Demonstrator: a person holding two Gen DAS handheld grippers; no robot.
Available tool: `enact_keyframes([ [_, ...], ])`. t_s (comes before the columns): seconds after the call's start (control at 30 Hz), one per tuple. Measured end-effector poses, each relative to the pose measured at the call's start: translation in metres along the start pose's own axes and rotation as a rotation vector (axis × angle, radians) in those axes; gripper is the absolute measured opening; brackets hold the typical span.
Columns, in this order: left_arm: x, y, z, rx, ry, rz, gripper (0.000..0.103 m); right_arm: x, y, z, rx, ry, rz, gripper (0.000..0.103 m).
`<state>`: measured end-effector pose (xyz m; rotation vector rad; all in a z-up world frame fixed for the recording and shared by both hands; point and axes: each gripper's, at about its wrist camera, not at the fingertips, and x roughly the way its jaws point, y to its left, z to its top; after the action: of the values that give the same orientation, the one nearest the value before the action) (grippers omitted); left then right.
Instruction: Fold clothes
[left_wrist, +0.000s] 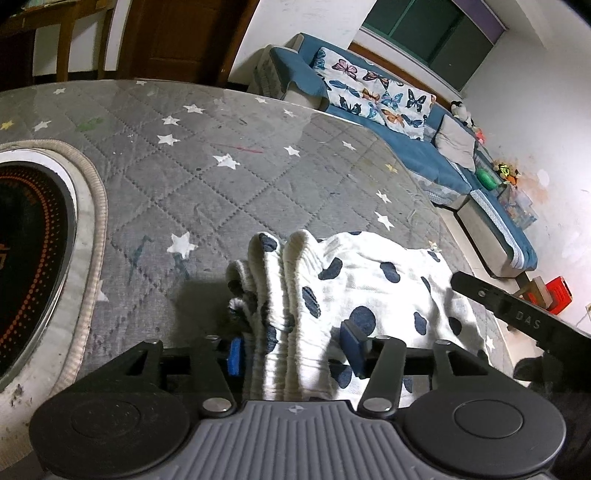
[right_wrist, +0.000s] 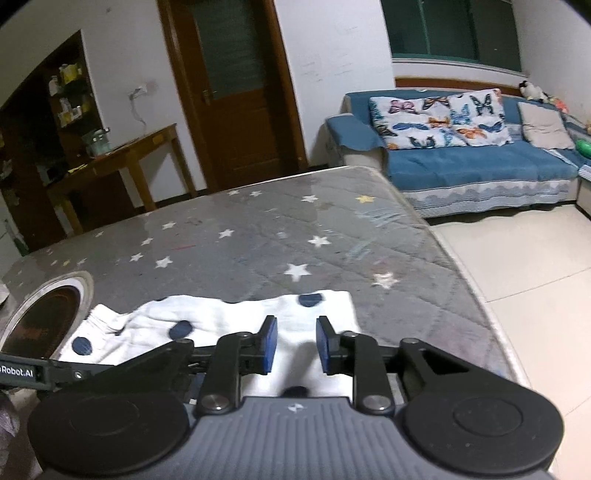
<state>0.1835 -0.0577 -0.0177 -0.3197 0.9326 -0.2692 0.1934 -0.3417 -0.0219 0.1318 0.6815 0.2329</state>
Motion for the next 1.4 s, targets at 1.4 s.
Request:
enact_keyframes([
  [1.4, -0.005, 0.007, 0.000, 0.032, -0.030, 0.070, 0.080, 0.019, 0.065, -0.004, -0.076, 0.051, 0.143, 0.047],
])
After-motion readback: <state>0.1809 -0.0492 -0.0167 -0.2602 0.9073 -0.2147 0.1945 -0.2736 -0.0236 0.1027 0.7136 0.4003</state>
